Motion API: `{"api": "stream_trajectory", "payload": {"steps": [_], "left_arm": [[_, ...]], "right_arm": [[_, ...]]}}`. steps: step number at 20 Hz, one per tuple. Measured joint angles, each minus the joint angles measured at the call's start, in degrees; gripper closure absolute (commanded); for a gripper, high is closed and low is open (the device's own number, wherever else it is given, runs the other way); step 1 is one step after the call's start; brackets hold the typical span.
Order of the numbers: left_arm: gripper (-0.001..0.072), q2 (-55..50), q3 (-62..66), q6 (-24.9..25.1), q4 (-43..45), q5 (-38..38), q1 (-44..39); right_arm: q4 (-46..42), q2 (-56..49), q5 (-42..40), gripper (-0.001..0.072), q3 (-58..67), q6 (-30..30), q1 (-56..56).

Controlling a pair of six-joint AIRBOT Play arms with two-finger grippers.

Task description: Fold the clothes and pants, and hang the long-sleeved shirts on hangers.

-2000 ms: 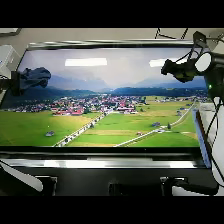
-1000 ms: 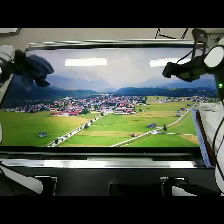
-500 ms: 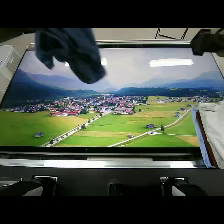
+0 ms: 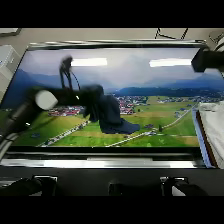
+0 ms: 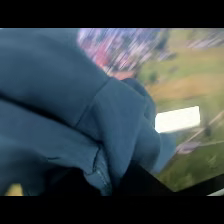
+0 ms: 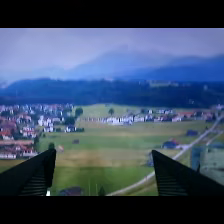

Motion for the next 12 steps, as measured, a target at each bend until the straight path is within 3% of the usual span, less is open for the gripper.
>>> {"api": "stream_trajectory", "payload": {"steps": [1,2,5,12], "left_arm": [[0.0217,-0.57,-4.81,-1.95,-1.99,1.57,-0.26],[0.0005,-1.03,-8.09,-3.17,-4.13,2.40,-0.20],[-0.0004,-0.79,-11.32,-0.31,-8.79,1.84,2.95],[-0.0004,3.48,-2.23,16.83,-5.90,-17.09,24.04]], "right_arm": [[0.74,-1.60,2.64,0.0038,-1.14,0.02,0.00],[1.68,-3.10,4.57,0.0038,-2.34,0.17,0.00],[5.79,-7.58,8.00,0.0034,-6.93,0.46,0.00],[17.73,-11.45,6.54,-0.0001,-25.14,0.63,0.00]]}}
